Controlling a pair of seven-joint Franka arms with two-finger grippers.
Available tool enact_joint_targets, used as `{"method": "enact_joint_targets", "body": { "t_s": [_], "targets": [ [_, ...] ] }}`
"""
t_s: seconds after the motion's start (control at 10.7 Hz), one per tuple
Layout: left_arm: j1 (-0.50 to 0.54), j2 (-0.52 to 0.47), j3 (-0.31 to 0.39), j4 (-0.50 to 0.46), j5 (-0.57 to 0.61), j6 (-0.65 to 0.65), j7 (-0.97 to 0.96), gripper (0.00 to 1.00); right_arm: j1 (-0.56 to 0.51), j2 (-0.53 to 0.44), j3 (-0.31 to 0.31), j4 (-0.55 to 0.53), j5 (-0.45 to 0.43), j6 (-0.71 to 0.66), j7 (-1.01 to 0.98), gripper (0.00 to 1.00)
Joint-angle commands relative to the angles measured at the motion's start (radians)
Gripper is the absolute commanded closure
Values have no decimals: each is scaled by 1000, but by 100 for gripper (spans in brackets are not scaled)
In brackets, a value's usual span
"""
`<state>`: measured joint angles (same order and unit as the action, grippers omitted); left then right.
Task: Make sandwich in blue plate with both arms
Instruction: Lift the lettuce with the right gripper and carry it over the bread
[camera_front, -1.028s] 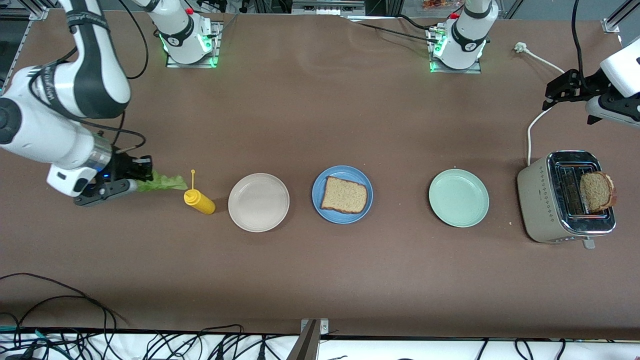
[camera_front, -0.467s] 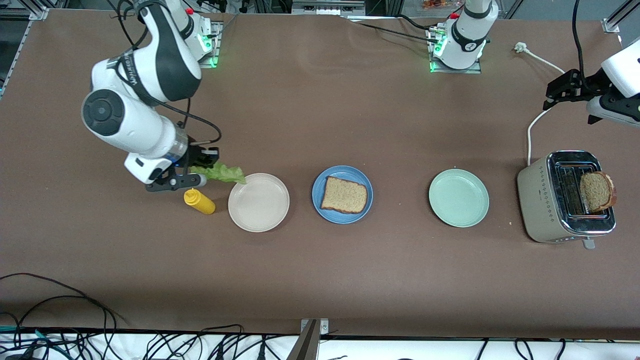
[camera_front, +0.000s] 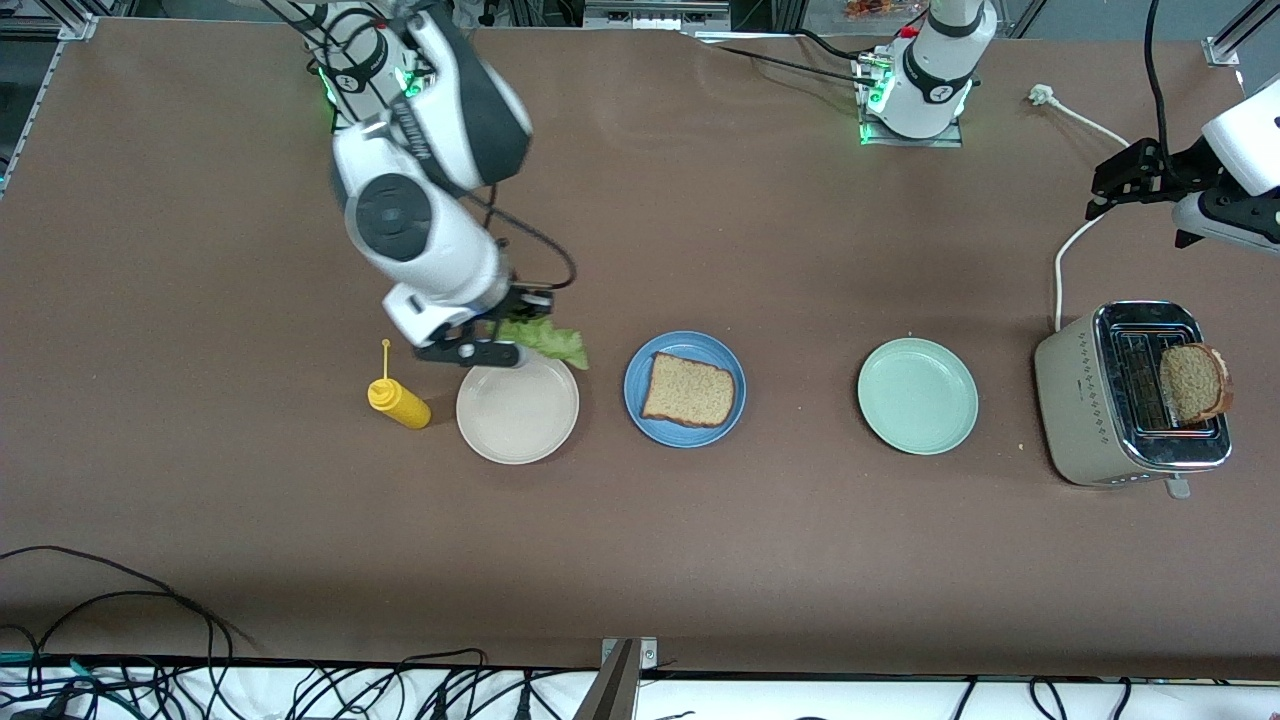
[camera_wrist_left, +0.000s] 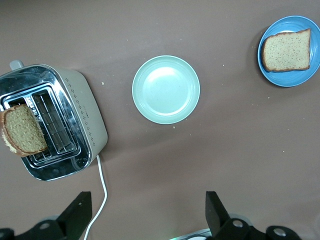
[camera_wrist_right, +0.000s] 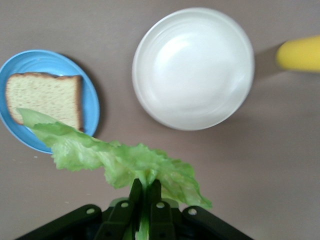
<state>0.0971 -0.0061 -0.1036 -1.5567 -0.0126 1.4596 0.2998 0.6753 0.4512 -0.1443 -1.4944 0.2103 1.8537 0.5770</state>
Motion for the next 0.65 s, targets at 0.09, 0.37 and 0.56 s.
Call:
{"method": "enact_joint_targets", "body": {
  "t_s": [0.09, 0.37, 0.56],
  "targets": [
    [6, -11, -1, -11, -17, -16, 7, 0, 177, 203, -53, 235, 9, -24, 318, 100],
    [6, -11, -1, -9, -17, -16, 7, 0, 257, 309, -60, 316, 14, 63, 510, 100],
    [13, -11, 1, -9, -17, -18, 7, 0, 283, 372, -51, 353, 15, 149, 617, 100]
  ]
}}
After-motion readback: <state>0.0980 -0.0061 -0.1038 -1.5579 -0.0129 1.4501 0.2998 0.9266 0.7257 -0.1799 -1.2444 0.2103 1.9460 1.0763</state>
